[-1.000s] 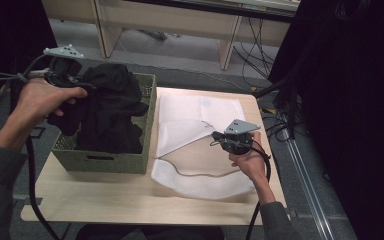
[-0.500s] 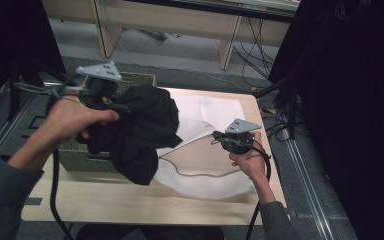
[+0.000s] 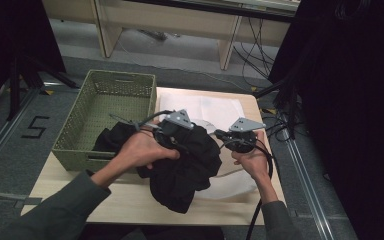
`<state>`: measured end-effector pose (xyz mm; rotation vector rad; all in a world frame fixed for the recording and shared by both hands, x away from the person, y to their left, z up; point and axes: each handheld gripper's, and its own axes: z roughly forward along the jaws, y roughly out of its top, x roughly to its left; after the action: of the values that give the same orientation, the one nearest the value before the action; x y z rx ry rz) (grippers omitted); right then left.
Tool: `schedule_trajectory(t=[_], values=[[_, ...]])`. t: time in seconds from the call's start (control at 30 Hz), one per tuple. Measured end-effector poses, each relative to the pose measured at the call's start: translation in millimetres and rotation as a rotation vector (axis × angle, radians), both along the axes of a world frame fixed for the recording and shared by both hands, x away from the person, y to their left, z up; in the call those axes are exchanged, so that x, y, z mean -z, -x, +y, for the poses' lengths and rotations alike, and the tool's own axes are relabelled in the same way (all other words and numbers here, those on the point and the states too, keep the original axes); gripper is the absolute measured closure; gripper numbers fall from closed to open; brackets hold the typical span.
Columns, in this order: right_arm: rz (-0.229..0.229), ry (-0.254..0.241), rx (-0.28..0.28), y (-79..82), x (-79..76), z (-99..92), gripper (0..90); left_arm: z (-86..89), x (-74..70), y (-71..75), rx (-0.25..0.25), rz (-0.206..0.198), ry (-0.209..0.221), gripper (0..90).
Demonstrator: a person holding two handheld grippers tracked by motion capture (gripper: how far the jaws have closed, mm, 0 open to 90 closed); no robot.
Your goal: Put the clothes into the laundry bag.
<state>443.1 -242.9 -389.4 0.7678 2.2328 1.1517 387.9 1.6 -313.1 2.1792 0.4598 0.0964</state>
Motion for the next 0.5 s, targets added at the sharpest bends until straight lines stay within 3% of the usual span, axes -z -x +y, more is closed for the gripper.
schedule_trajectory(t=[0.03,0.2,0.37,0.5], values=[[0.007,0.002,-0.012,-1.0,-0.2,-1.2,88.4,-10.3,13.8,-4.6,-0.008,0.027,-0.011,75.9],[0.008,-0.003,-0.012,-1.3,-0.8,-3.1,88.4,-23.2,47.5,-13.0,-0.026,0.071,-0.013,75.7],[0.019,0.003,-0.012,-1.0,0.5,-0.3,88.4,-37.7,78.9,-20.4,-0.035,0.081,-0.045,75.3],[0.014,0.002,-0.015,-1.3,2.0,2.0,88.4,-47.1,98.1,-29.9,-0.088,0.069,-0.068,74.1]])
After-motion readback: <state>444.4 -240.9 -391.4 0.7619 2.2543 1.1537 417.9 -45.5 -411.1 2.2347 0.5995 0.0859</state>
